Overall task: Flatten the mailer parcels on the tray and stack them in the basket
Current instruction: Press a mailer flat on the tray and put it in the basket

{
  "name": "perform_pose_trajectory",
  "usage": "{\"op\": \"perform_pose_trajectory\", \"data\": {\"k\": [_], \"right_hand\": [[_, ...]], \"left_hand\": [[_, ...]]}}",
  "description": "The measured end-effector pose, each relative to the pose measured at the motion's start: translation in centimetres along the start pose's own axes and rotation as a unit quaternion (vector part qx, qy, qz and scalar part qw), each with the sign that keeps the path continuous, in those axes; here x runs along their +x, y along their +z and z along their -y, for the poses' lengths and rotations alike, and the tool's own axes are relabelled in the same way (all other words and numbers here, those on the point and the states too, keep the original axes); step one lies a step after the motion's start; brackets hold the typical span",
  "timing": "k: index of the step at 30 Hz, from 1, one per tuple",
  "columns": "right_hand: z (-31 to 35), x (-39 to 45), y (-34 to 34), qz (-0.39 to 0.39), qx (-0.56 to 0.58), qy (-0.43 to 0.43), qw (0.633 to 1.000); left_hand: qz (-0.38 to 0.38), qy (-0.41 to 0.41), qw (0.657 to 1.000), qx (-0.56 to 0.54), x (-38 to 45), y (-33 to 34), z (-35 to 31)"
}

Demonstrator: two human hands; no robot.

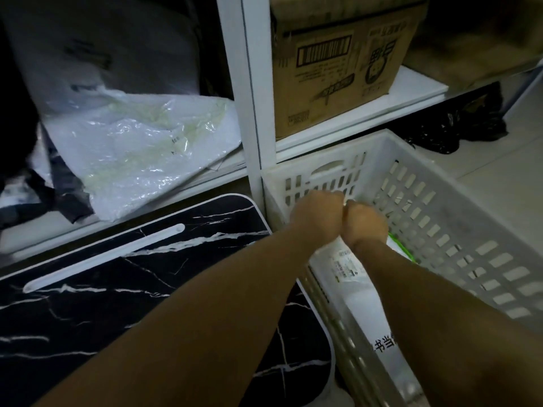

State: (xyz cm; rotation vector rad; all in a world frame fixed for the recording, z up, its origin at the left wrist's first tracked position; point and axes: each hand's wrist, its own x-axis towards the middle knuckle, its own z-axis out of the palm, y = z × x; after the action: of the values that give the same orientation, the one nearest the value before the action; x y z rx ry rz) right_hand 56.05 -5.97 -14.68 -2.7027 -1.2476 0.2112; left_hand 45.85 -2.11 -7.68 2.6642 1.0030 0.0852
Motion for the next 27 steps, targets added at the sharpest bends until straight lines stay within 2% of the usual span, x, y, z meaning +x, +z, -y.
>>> {"op": "perform_pose_trajectory", "data": {"k": [3,7,13,16,18,20,27], "right_hand": [[2.4,-0.1,-3.5,-0.108,0.016,-0.019,0.994],[7.5,-1.1,-6.5,-0.142,0.019,-0.134,0.981],[18.2,-3.5,-7.7,-0.088,-0.049,-0.334,0.937],[23.6,-4.9,-6.6,-0.020,-0.159,-0.439,0.884],[26.4,-5.9,-5.2,-0.002,-0.222,-0.485,0.846],[28.1,-6.7,-3.6,0.004,-0.239,-0.496,0.835],[31.0,-9.2,-1.6,0.011,-0.176,-0.446,0.878]], "left_hand": [[-0.058,-0.029,0.997,-0.030,-1.5,-2.7,2.1],[-0.112,-0.122,0.985,-0.054,-4.7,-6.2,6.4],[-0.145,-0.292,0.942,-0.082,-9.9,-9.7,14.2],[-0.176,-0.372,0.907,-0.092,-12.4,-10.8,18.5],[-0.187,-0.414,0.885,-0.100,-13.9,-11.4,20.9],[-0.186,-0.438,0.873,-0.107,-15.1,-11.6,22.7],[-0.182,-0.450,0.859,-0.159,-19.0,-11.2,26.6]]}}
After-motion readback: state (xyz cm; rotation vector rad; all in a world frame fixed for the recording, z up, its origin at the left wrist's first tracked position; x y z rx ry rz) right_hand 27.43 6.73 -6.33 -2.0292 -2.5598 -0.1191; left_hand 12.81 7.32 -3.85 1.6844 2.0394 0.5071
